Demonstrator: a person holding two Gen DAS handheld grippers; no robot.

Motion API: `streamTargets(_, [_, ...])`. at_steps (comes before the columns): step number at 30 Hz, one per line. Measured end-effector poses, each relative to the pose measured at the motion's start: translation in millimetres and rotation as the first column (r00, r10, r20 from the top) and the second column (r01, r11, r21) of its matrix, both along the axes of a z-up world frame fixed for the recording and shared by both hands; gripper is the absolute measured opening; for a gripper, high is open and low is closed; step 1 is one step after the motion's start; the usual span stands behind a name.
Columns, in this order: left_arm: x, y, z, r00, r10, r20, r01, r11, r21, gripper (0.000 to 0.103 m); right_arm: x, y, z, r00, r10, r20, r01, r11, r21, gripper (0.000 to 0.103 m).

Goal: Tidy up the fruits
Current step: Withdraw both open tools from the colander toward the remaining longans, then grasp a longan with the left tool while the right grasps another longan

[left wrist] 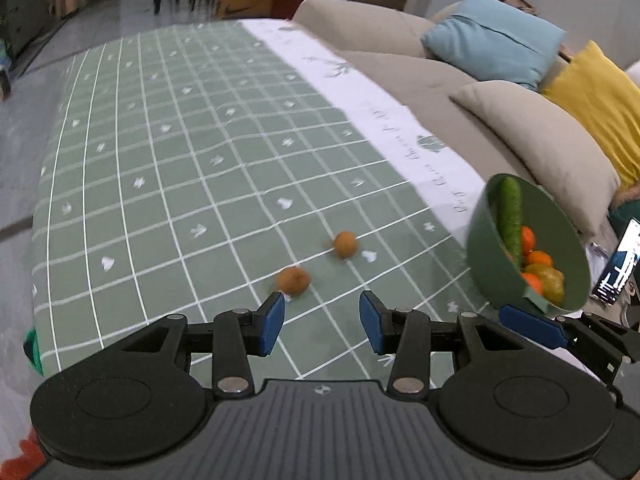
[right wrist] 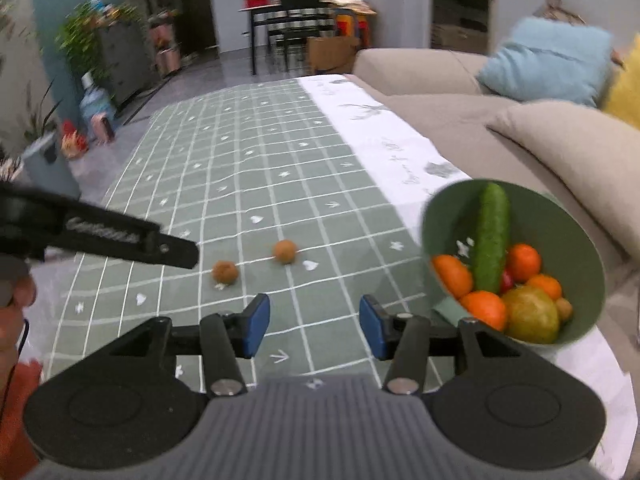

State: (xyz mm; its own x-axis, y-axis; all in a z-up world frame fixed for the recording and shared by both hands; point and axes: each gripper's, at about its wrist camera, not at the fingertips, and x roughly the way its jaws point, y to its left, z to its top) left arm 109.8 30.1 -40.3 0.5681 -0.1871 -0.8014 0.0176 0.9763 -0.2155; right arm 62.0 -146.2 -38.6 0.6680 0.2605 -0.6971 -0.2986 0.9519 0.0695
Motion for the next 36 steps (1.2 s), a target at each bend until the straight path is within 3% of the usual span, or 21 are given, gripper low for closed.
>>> streamTargets(7, [11.2,10.4,-22.3,0.999,0.032,-0.037,-0.032,0.999,-0.006,0.051,20.8,17.5,-19.2,0.998,0.050,-0.032,-0.051,0.998,-0.036,0.031])
streamTargets(17, [38.7,10.6,-53.7,0.995,0.035,-0.090,-0.037,0.999,-0.020,0.051,57.6,27.0,-48.2,0.995,0.077,-0.059,-0.081,0.994,-0.072,0.021])
streamTargets(26, [53.5,9.3,-70.9,0.993,0.040,-0.109,-0.042,0.999,-0.014,0.043,82.0,27.5,-67.5,0.993,0.100,-0.069,-0.105,0.992,-0.075,0.020])
streamTargets(32, [59.1,9.1,-71.0,0.995,0.025,-0.099,-0.029,0.999,-0.035,0.032,87.9,35.2,-73.7,0.988,0.147,-0.053,-0.151,0.985,-0.077,0.020])
streamTargets(36, [58.6,11.8,-64.5,0.997,0.028,-0.075,-0.030,0.999,-0.026,0.031,92.7,40.0,-73.4,0.984,0.176,-0.034,-0.178,0.981,-0.080,0.020])
